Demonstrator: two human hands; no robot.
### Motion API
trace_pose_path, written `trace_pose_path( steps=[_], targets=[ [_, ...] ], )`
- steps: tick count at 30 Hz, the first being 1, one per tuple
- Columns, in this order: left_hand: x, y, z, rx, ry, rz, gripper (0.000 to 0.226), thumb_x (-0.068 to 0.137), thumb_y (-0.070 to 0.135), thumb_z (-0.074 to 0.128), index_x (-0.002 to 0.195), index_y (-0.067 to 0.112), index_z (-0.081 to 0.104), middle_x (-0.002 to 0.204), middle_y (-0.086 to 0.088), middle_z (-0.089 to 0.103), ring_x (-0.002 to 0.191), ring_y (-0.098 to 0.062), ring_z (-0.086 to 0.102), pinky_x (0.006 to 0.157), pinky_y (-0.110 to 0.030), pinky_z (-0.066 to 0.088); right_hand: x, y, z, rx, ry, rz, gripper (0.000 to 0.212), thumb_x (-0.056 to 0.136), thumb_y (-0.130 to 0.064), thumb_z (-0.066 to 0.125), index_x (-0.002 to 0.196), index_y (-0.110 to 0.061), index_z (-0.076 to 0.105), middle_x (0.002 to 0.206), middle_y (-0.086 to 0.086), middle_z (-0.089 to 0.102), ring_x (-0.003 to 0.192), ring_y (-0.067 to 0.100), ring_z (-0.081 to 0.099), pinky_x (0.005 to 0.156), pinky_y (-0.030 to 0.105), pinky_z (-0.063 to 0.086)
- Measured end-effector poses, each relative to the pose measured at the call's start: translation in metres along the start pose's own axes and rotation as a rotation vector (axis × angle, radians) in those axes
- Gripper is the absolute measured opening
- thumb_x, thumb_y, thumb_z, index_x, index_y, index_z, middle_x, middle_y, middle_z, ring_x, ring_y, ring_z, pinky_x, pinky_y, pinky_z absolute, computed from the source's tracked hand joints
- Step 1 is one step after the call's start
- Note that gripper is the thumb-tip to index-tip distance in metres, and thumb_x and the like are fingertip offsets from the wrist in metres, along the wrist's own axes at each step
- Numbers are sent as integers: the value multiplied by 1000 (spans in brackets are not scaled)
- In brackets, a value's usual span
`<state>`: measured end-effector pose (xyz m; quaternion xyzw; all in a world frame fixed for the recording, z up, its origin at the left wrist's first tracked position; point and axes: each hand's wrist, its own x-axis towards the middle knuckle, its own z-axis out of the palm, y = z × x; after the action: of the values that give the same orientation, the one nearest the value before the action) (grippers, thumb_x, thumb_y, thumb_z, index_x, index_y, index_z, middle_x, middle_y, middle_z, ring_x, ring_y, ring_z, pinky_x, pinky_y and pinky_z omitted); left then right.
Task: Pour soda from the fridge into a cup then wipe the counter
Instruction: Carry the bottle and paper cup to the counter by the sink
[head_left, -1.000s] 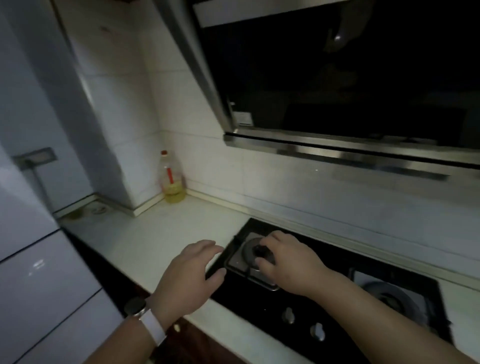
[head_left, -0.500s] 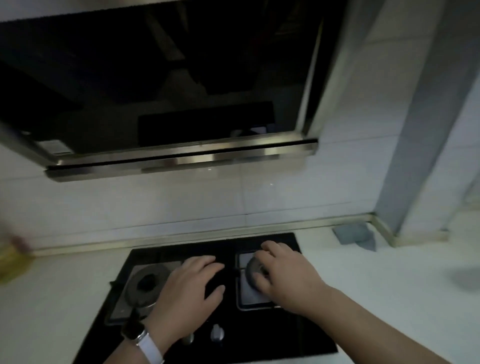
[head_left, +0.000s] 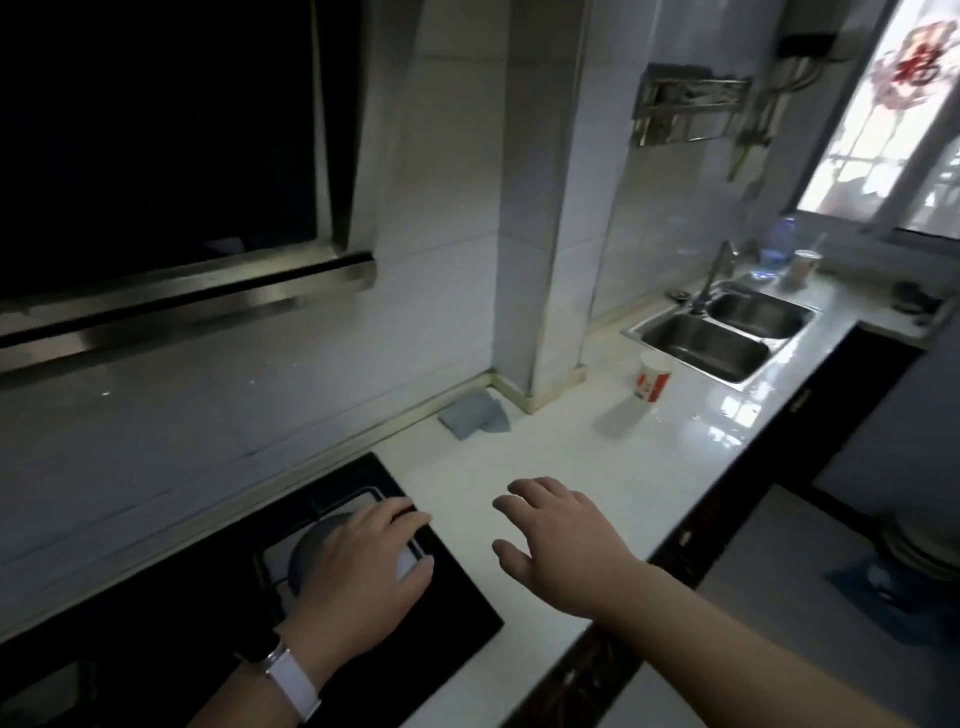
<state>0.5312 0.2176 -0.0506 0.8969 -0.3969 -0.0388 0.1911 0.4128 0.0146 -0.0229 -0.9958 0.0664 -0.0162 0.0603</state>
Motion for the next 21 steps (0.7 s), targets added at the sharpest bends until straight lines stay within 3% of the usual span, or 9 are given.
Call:
trace_pose_path(
  steps=[3, 8, 16, 21],
  targets=[
    [17, 16, 12, -6, -13, 91, 50, 89, 53, 48, 136, 35, 51, 146, 15, 42, 135, -7, 34, 109, -28, 29, -18, 16, 0, -14, 42, 95, 67, 85, -59, 20, 135, -24, 48, 145, 0, 44, 134, 24, 38, 103, 38, 38],
    [45, 48, 26, 7, -89, 192, 77, 72, 67, 20, 137, 36, 50, 146, 15, 41, 136, -7, 32, 109, -29, 29, -45, 49, -2, 7, 61, 248, 50, 96, -49, 42, 139, -24, 45, 151, 1, 35, 139, 23, 30, 106, 38, 34],
    [93, 118, 56, 76, -103, 281, 76, 74, 65, 20, 138, 36, 47, 150, 12, 37, 138, -9, 31, 110, -30, 31, -68, 127, -10, 7, 127, 342, 49, 93, -45, 44, 136, -23, 47, 146, -1, 42, 133, 22, 38, 103, 36, 37],
    [135, 195, 88, 113, -67, 320, 56, 92, 51, 46, 145, 36, 37, 153, 12, 31, 142, -10, 24, 113, -31, 25, -93, 215, -25, 10, 149, 376, 48, 92, -45, 42, 135, -23, 47, 135, -4, 51, 123, 20, 47, 98, 35, 41]
  ],
)
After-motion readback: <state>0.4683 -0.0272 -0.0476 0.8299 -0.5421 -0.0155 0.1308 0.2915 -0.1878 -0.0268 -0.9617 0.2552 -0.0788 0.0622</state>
